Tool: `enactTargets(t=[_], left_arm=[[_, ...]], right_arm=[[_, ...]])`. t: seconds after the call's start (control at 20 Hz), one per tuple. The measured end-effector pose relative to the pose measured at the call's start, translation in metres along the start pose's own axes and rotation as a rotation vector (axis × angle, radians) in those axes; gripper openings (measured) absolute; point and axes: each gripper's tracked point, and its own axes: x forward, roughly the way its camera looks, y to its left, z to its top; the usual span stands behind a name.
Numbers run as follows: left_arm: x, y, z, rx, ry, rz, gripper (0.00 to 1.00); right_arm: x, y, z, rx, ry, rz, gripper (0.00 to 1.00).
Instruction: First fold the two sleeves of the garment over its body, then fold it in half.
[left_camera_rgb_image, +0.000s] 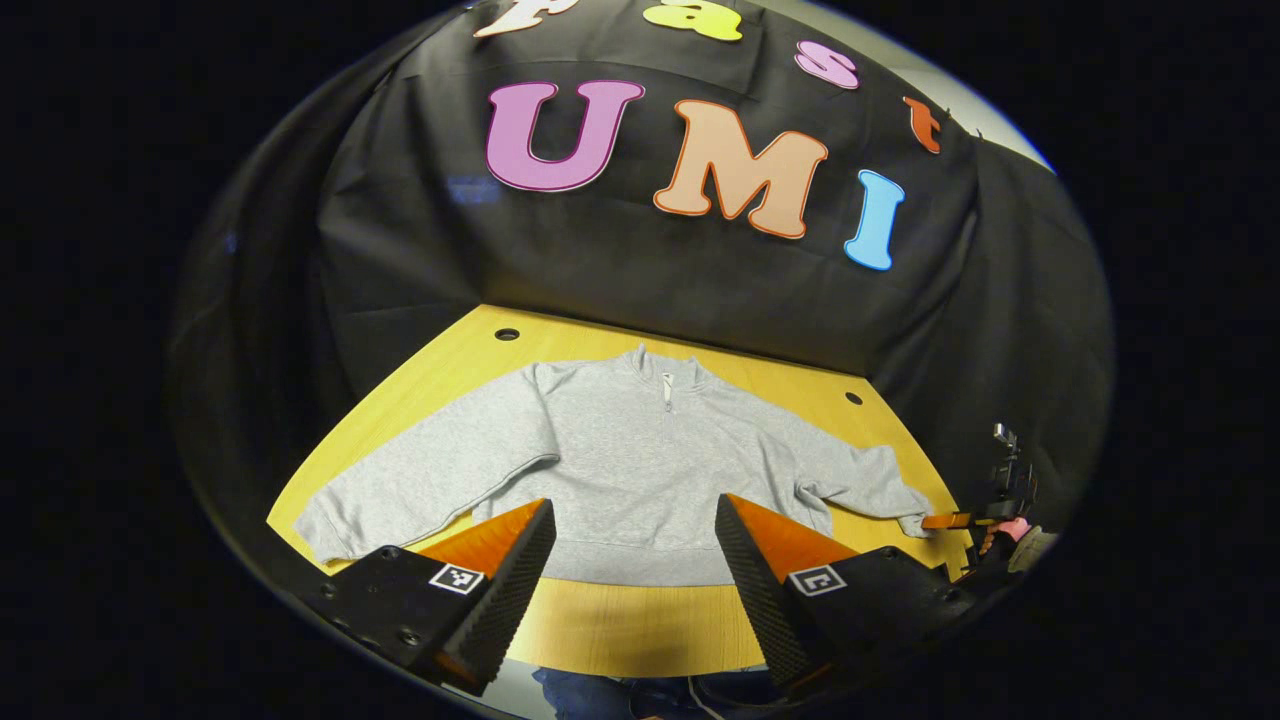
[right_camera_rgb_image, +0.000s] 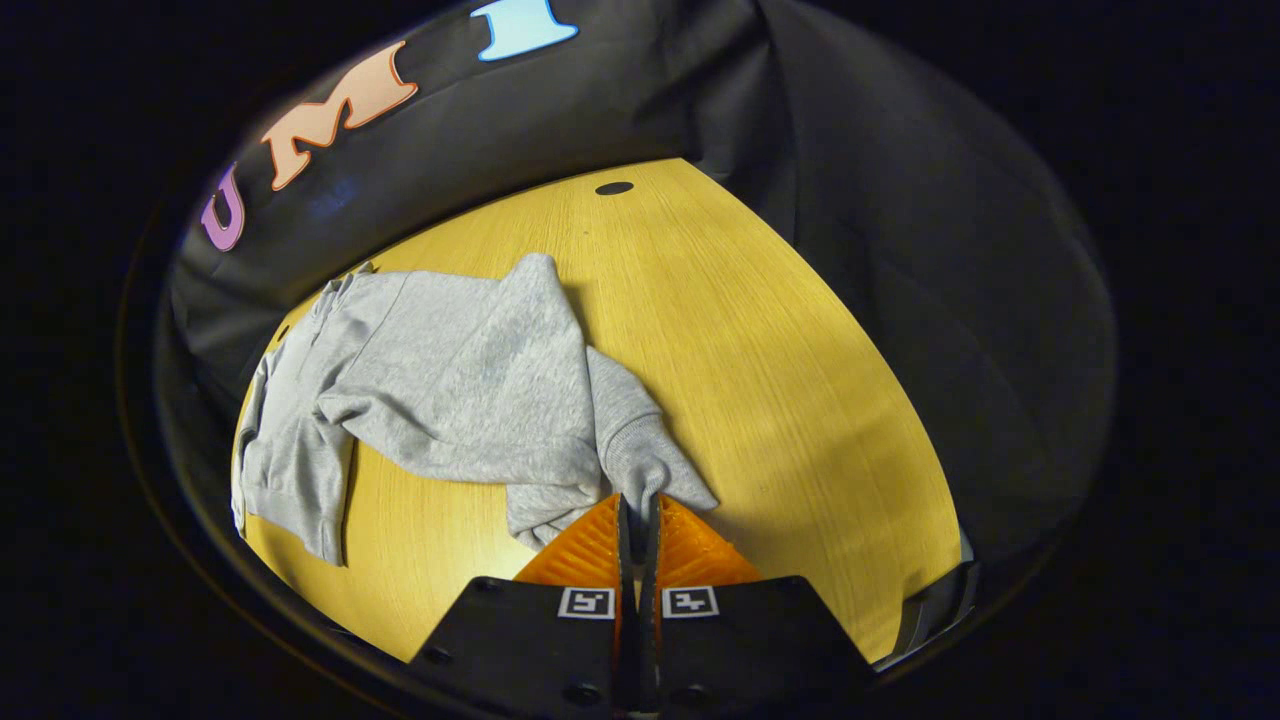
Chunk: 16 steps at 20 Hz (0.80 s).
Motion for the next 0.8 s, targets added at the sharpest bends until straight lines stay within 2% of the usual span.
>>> enactTargets(t=[0.2, 0.45, 0.6, 0.8], left_arm=[[0.005, 0.014, 0.005, 0.018, 0.007, -0.031, 0.94], [0.014, 0.037, 0.016, 0.046, 0.024, -0.093, 0.94], [0.023, 0.054, 0.024, 0.051, 0.031, -0.132, 0.94], [0.032, 0.076, 0.033, 0.062, 0.041, -0.171, 0.94]], right_arm=[[-0.013, 0.014, -0.003, 0.02, -0.018, -0.024, 0.03], [-0.043, 0.042, 0.01, 0.126, -0.106, -0.039, 0.03], [-0.064, 0.075, 0.027, 0.21, -0.17, -0.004, 0.03], [-0.094, 0.13, 0.06, 0.327, -0.266, 0.117, 0.03]])
